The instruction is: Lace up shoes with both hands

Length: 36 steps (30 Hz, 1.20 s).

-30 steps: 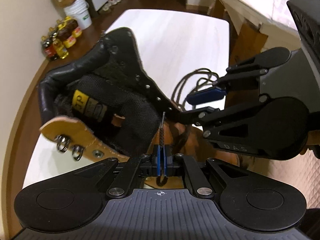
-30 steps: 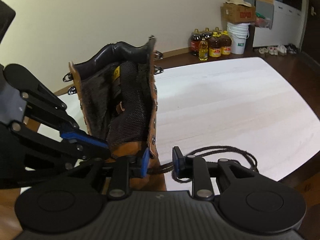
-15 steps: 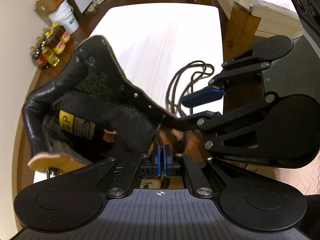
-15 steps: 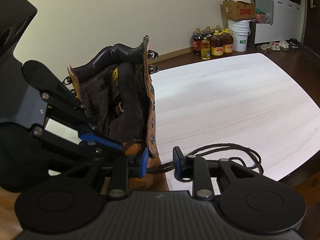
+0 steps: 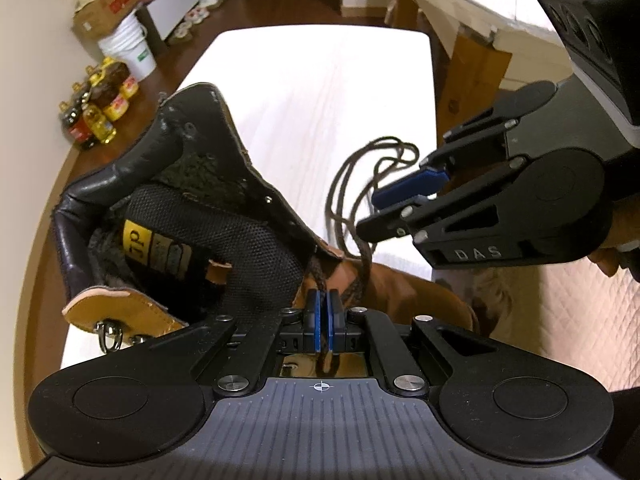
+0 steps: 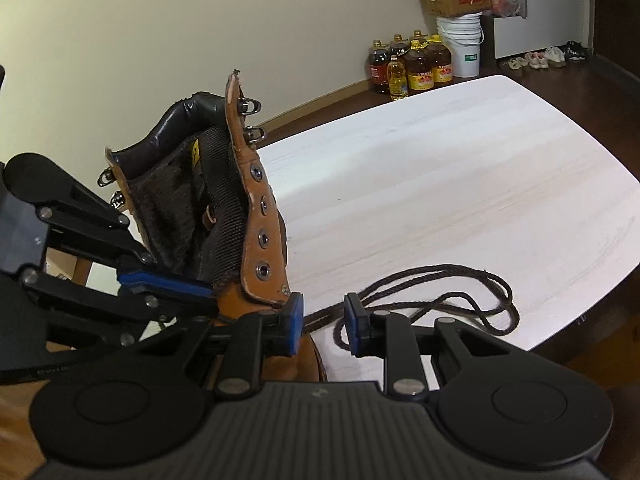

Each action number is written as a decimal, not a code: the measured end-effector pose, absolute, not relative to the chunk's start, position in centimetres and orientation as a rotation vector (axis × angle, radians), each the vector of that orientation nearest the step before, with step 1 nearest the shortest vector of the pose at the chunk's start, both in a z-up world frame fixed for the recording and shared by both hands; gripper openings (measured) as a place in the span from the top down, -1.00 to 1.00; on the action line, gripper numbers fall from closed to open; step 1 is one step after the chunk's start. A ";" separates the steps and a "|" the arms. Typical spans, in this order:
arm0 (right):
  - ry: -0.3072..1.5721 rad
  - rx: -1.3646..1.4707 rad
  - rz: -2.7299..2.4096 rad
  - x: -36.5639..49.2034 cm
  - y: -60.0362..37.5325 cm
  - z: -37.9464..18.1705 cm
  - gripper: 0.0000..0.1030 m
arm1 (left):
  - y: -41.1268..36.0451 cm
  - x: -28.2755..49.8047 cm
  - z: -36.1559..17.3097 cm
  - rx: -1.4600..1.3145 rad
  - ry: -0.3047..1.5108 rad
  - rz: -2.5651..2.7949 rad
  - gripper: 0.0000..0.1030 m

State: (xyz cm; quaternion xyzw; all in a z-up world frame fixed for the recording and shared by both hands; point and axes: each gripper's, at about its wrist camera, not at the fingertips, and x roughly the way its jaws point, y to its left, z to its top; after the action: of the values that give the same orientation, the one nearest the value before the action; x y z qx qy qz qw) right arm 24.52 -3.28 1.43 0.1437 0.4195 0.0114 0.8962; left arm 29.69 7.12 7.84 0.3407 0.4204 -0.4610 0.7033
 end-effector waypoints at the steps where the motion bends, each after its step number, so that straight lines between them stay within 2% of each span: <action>1: 0.867 0.283 0.040 24.5 -3.0 1.6 0.49 | 7.1 29.7 7.9 0.758 0.935 -1.024 0.94; 10: 0.845 0.072 0.102 25.2 0.9 2.0 0.51 | 8.1 30.5 8.1 0.721 0.942 -1.021 0.94; 18: 0.844 0.167 0.016 24.9 -1.1 1.6 0.38 | 7.8 30.3 8.0 0.723 0.902 -1.073 0.94; 28: 0.848 0.218 0.001 25.5 -1.7 1.3 0.35 | 7.2 30.4 7.3 0.727 0.899 -1.100 0.94; 32: 0.857 0.253 0.016 25.4 -1.9 1.3 0.36 | 6.5 30.6 6.8 0.748 0.902 -1.104 0.94; 36: 0.863 0.281 0.056 24.9 -2.5 1.8 0.48 | 6.1 30.7 7.0 0.730 0.881 -1.111 0.94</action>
State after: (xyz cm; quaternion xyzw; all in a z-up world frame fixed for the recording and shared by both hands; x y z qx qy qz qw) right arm 24.89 -2.52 1.83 0.1358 0.4167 0.0273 0.8984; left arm 30.66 6.13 6.98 0.3275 0.3955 -0.4983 0.6986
